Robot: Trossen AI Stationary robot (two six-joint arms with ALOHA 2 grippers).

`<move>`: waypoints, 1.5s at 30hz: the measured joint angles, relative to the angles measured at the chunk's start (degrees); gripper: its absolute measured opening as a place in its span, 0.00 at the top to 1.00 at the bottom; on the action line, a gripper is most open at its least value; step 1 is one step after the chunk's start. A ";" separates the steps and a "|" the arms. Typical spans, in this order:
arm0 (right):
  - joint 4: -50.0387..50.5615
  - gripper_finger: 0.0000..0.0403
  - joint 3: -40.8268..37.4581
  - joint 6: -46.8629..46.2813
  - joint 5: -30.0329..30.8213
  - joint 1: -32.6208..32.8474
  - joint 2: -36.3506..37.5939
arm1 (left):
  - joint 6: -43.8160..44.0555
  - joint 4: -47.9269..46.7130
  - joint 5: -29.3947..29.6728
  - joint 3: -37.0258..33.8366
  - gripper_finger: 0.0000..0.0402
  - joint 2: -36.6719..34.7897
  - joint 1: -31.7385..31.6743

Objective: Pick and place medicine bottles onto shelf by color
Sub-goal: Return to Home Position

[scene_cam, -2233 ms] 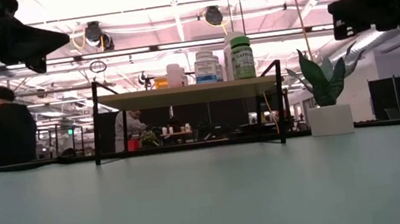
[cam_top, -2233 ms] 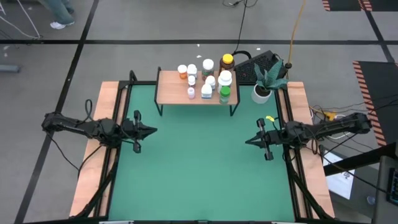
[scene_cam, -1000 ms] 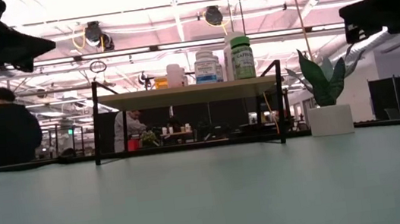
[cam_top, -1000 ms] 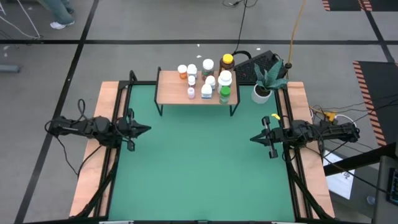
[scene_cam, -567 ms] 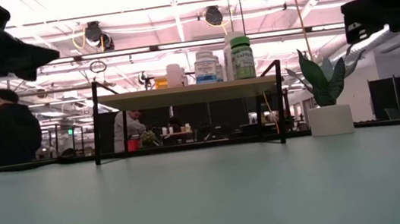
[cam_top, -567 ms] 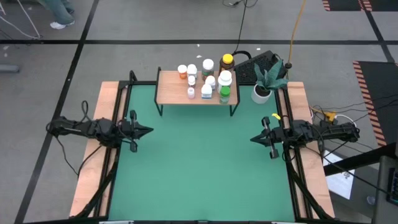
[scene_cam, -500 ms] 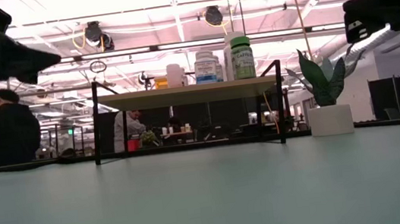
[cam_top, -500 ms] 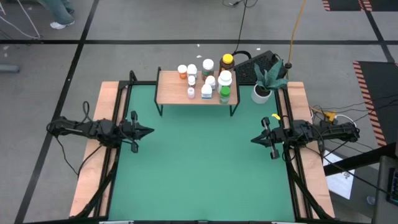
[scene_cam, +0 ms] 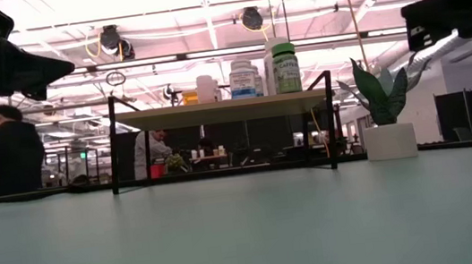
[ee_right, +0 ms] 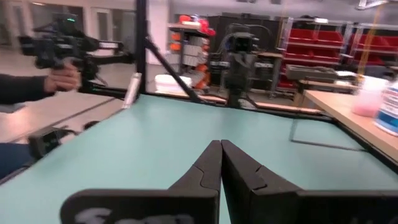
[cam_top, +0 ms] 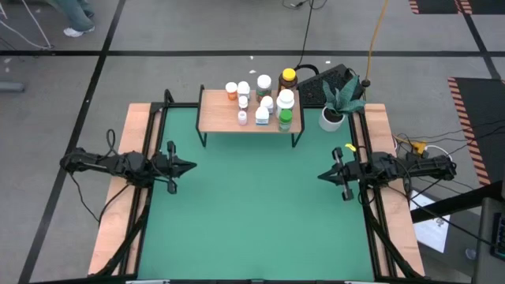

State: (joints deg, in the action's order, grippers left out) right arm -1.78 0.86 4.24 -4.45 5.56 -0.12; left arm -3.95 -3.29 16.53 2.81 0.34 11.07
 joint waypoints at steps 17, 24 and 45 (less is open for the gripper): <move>-0.55 1.00 0.00 -0.12 1.40 -0.02 -0.02 | -1.51 0.09 0.02 -0.02 0.96 0.02 -0.09; -0.72 1.00 0.00 -0.12 1.38 -0.02 -0.02 | -1.53 0.11 0.02 -0.04 0.96 0.02 -0.09; -0.96 1.00 0.00 -0.12 1.40 -0.02 -0.01 | -1.57 0.13 0.02 -0.04 0.96 0.02 -0.11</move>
State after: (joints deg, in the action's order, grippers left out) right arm -2.74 0.86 4.12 -3.05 5.54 -0.13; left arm -5.52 -3.16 16.56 2.76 0.36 10.96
